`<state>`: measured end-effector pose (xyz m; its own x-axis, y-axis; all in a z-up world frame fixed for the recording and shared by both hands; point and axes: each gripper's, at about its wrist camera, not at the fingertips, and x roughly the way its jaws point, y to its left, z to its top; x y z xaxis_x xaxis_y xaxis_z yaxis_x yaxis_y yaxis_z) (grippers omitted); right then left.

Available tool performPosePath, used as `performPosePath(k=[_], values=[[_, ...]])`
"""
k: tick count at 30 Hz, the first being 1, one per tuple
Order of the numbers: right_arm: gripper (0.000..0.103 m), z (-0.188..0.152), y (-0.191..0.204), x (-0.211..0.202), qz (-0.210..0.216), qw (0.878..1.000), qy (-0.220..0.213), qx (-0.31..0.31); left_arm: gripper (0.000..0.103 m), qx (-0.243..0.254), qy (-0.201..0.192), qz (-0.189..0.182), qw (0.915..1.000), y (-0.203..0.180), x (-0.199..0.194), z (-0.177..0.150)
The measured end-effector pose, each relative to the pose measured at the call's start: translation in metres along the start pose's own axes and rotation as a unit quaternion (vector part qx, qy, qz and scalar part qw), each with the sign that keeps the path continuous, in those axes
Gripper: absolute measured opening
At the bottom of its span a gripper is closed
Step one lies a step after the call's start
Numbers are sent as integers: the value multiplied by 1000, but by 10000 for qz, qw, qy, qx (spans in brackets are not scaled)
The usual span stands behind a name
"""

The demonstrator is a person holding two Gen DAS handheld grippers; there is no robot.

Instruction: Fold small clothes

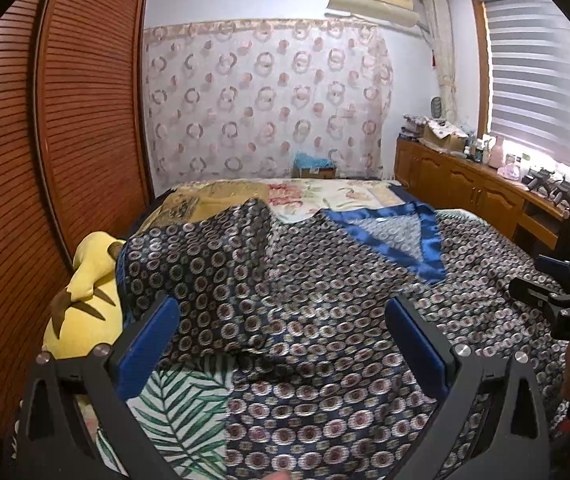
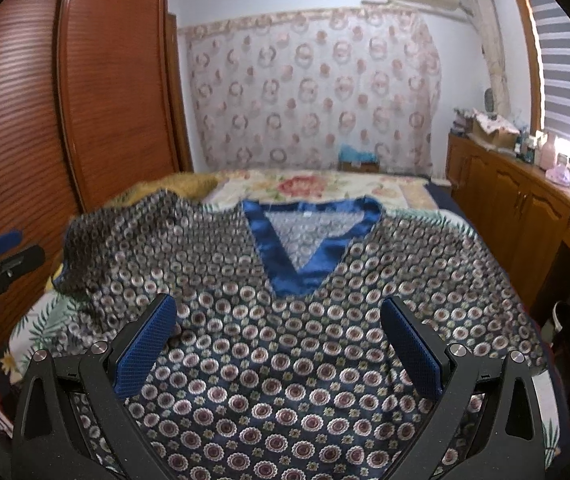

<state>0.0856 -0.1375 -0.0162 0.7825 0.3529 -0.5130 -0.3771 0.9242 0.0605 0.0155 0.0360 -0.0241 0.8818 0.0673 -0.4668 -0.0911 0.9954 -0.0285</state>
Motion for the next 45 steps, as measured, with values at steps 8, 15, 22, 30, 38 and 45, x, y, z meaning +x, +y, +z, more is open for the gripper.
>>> performPosePath(k=[8,15,22,30,38,45], values=[[103,-6,4,32,65,9989,462,-48,103,16,283,182,9994,23,21,-12],[103,-7,15,59,313,9951,940,-5,103,10,580,234,9980,55,38,-21],[103,0,27,72,310,9944,1009,24,103,-44,808,332,9962,96,49,-25],[103,6,49,78,533,9962,639,-256,97,-318,1028,26,9942,129,66,-27],[103,6,65,91,605,9945,680,-527,90,-724,1394,-386,9868,156,101,-30],[103,6,74,97,1169,9874,896,-583,74,-846,1582,-709,9812,166,117,-29]])
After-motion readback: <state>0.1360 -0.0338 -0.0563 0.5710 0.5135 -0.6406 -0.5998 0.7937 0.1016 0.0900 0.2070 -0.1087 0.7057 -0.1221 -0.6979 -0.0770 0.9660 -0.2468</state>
